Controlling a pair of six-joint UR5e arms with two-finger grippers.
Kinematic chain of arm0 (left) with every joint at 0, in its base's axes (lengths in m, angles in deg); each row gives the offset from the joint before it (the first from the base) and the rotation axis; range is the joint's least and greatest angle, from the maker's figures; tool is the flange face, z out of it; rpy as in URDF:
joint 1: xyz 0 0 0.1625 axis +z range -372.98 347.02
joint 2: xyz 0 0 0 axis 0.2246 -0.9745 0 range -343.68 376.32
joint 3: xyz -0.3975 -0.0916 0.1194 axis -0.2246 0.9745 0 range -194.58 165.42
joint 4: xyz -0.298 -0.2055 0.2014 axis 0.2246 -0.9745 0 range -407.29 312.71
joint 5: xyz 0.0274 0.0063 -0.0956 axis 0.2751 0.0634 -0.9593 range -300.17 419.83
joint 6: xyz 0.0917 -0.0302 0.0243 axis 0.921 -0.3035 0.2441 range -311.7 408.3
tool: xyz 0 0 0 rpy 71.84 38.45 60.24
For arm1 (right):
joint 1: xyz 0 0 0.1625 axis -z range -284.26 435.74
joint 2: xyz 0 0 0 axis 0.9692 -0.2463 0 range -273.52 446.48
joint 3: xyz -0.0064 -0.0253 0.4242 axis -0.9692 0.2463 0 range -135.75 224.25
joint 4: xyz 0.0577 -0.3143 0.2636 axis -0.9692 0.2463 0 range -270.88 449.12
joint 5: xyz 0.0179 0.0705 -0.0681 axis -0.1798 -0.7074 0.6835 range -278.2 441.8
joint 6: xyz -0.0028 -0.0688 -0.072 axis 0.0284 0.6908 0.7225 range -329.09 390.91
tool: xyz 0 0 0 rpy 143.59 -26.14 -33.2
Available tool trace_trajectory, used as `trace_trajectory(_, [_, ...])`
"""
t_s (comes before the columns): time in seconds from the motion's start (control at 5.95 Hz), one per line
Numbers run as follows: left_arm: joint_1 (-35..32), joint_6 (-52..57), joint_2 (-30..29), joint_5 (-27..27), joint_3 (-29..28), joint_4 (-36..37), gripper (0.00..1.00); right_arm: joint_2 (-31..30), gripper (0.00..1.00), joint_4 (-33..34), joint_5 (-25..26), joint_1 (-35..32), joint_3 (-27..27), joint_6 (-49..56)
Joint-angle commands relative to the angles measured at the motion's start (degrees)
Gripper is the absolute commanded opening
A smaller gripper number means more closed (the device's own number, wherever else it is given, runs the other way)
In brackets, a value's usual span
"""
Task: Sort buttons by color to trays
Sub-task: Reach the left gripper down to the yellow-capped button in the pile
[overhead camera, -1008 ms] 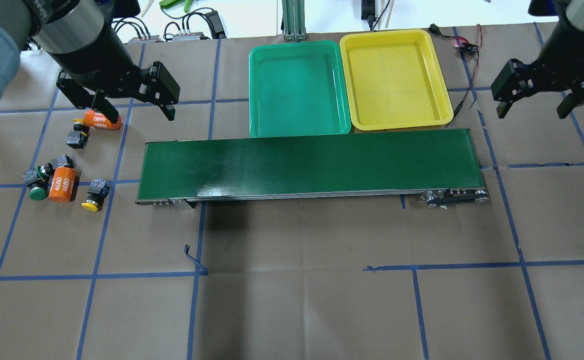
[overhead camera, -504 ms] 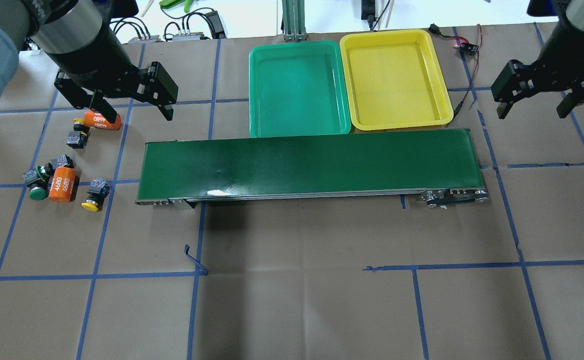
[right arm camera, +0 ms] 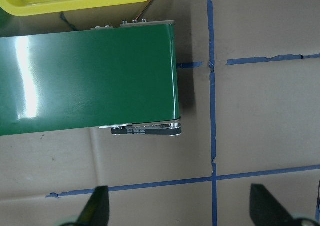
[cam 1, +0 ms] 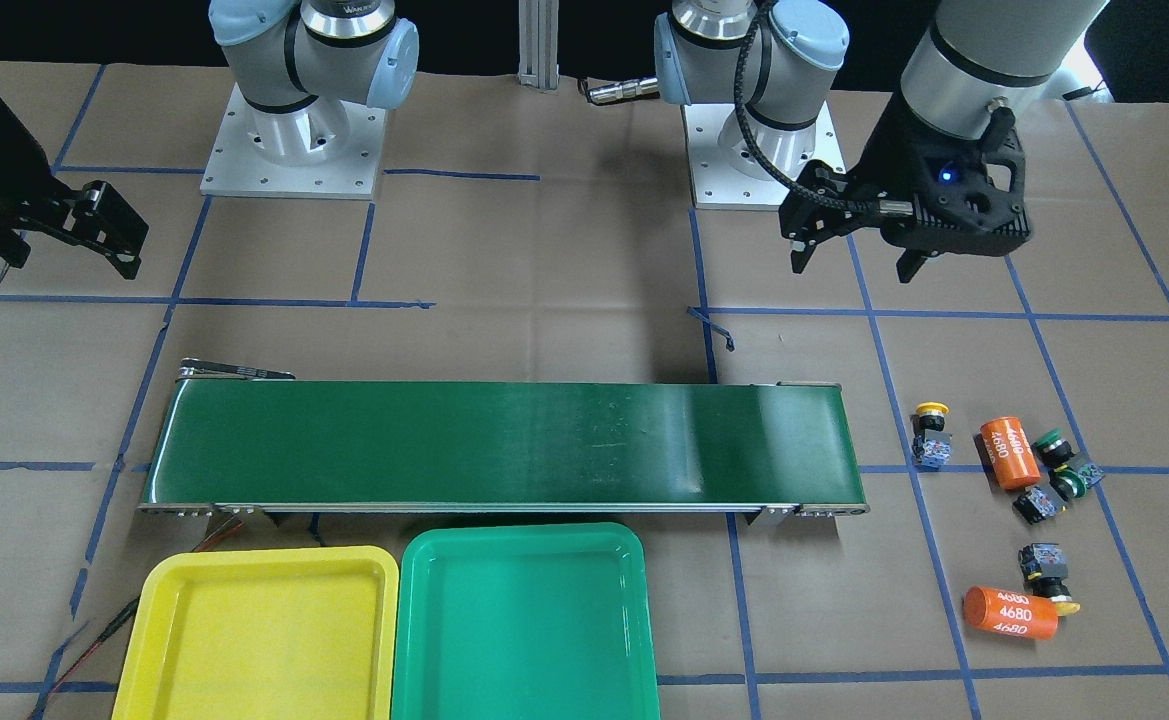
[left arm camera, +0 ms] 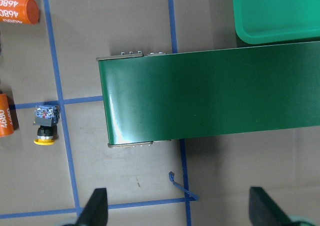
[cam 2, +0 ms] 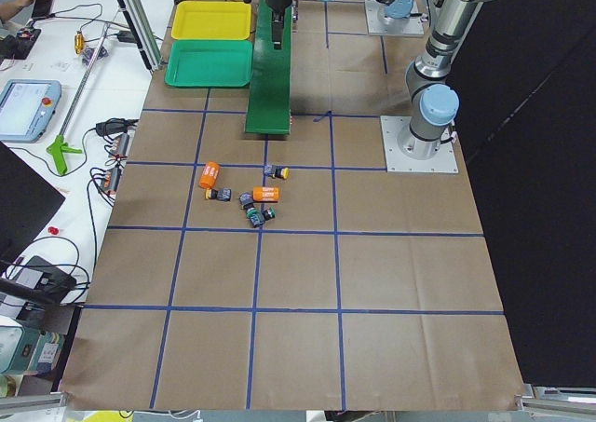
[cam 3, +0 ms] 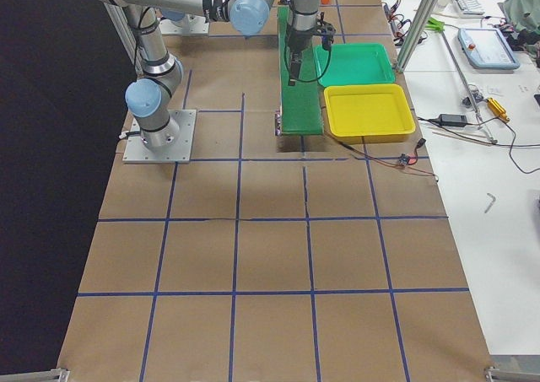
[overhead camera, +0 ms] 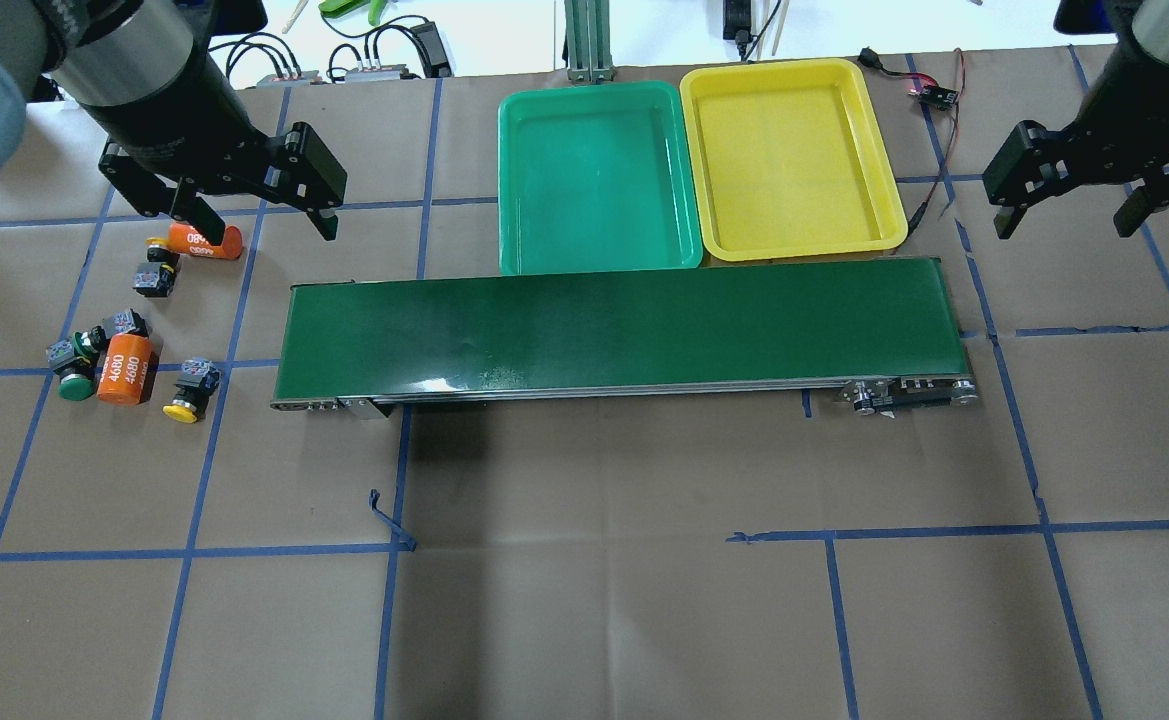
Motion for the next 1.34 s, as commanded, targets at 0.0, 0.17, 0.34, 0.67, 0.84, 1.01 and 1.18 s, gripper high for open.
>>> trace_trajectory(0.0, [3.8, 8.8, -2.4, 0.1, 0.2, 0.1, 0.98, -0.2, 1.00, 1.7, -0.6, -0.8, 0.2, -1.4])
trace_trajectory(0.17, [6.9, 8.8, -5.4, 0.1, 0.2, 2.2, 0.98, 0.1, 1.00, 1.7, -0.9, -1.2, 0.2, -4.7])
trace_trajectory(0.34, [9.4, 8.5, -9.4, 1.2, 0.2, 4.2, 0.98, 0.1, 1.00, 2.6, -0.9, -4.3, 0.3, -8.9])
trace_trajectory(0.67, [13.7, 9.1, -15.2, 1.9, 1.8, 9.5, 0.98, 1.5, 1.00, 5.1, -0.9, -12.8, 0.5, -19.2])
trace_trajectory(0.84, [15.7, 9.6, -16.5, 1.7, 5.0, 17.2, 0.98, 1.5, 1.00, 5.1, -1.2, -14.3, 0.5, -20.7])
trace_trajectory(1.01, [16.6, 11.7, -17.5, 1.8, 8.7, 21.9, 0.98, 1.5, 1.00, 4.9, -5.0, -15.1, 0.3, -20.7])
trace_trajectory(1.18, [19.1, 14.9, -18.8, 1.7, 11.6, 24.3, 0.98, 1.4, 1.00, 4.5, -5.1, -15.5, 0.2, -20.6])
